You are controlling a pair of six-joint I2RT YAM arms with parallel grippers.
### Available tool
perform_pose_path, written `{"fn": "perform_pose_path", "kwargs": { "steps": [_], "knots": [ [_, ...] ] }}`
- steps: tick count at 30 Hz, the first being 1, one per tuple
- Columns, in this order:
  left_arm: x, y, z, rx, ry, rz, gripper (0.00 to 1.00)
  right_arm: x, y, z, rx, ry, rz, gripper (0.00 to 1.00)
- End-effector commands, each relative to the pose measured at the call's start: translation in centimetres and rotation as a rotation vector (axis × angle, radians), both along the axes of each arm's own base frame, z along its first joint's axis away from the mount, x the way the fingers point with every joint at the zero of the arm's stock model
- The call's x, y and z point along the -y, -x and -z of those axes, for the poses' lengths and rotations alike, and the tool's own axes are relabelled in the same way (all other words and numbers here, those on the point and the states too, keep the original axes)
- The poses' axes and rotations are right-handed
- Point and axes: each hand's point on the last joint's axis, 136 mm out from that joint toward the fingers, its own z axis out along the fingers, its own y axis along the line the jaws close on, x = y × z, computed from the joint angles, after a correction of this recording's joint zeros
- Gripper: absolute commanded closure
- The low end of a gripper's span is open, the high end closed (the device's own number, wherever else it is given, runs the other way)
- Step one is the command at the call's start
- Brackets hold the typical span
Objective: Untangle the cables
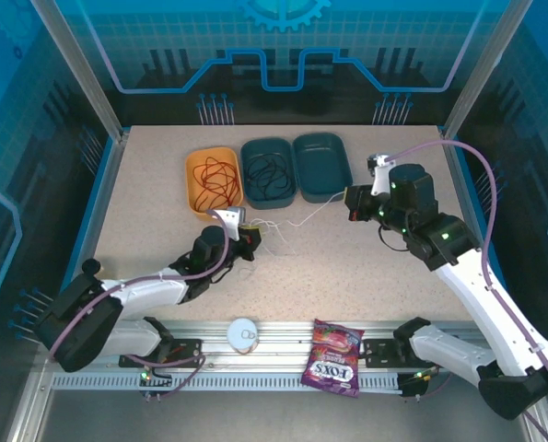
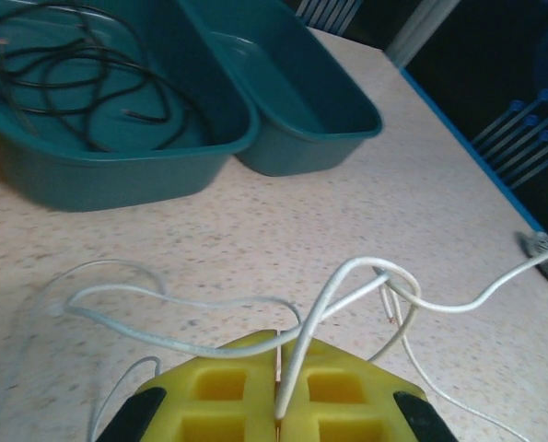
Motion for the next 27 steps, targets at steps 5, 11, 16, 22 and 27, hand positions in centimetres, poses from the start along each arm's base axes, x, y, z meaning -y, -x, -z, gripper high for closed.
{"fn": "perform_pose_path", "kwargs": {
  "steps": [5, 11, 16, 22, 27],
  "knots": [
    [-4.3, 0.6, 2.5, -0.07, -0.114, -0.168, 1.0, 4.3, 0.4, 0.0, -0.006, 0.087, 0.153, 0.99],
    [-5.0, 1.0, 3.6, -0.102, -0.143, -0.187, 0.99, 4.9, 0.5, -1.1, 0.015, 0.096, 0.165, 0.99],
    [-5.0, 1.1, 4.3, -0.124, -0.134, -0.191, 0.99, 3.7, 0.5, -0.7, -0.004, 0.054, 0.116, 0.99],
    [-5.5, 1.0, 5.0, -0.145, -0.153, -0.219, 1.0, 3.2, 0.4, -2.5, 0.027, 0.06, 0.075, 0.99],
    [-6.2, 1.1, 5.8, -0.171, -0.158, -0.258, 1.0, 4.8, 0.6, -4.3, 0.058, 0.135, 0.118, 0.98]
  ]
}}
